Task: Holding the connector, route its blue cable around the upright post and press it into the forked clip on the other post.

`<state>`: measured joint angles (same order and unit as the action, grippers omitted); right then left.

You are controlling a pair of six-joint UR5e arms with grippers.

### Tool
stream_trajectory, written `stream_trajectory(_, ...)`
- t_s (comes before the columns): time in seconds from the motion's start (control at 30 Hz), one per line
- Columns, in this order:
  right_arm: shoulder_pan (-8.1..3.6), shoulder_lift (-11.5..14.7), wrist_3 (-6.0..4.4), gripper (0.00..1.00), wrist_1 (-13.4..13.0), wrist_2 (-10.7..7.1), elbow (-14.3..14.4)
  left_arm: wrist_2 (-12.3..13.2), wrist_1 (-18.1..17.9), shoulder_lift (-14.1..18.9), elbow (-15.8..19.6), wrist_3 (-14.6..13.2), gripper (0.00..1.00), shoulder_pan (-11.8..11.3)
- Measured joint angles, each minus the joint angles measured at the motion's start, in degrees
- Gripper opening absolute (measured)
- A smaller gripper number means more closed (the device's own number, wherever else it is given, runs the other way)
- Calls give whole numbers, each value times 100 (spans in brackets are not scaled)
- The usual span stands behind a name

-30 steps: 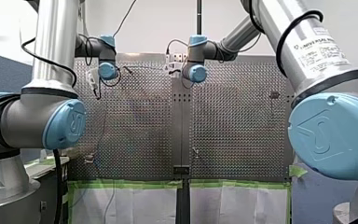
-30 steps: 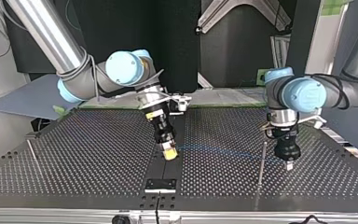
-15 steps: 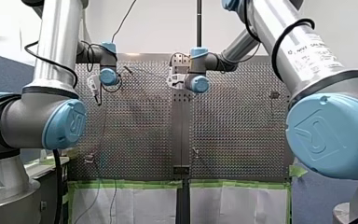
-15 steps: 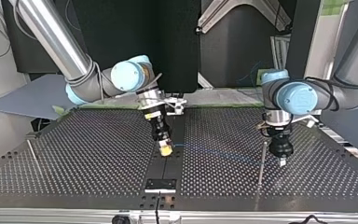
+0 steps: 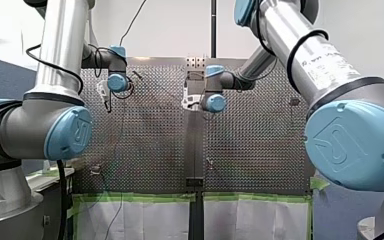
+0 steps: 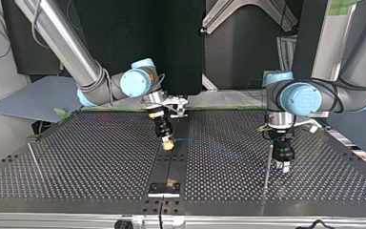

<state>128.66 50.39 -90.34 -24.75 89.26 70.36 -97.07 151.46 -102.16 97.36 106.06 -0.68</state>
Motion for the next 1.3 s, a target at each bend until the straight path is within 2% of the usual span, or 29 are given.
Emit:
stream_trajectory(0.03,3,-16,3,0,17,1,0,-8,1,0,0,-1,86,0)
stream_trajectory(0.07,8,-31,6,0,30,2,0,-17,3,0,1,-2,100,0)
stream_trajectory(0.33,98,-269,33,0,108,5,1,-232,90,0,-1,1,100,6)
stream_trajectory(0.47,126,-373,43,0,89,14,60,-194,81,0,0,86,100,7)
stream_trajectory(0.7,137,-420,10,0,-161,14,331,-10,5,0,0,351,100,8)
stream_trajectory(0.87,140,-511,-39,0,-384,19,554,-48,39,-78,1,397,100,12)
stream_trajectory(1.2,240,-887,-24,0,-706,67,1013,-147,109,-200,1,398,100,35)
stream_trajectory(1.3,263,-1008,-12,0,-747,135,1113,-166,113,-200,1,397,100,38)
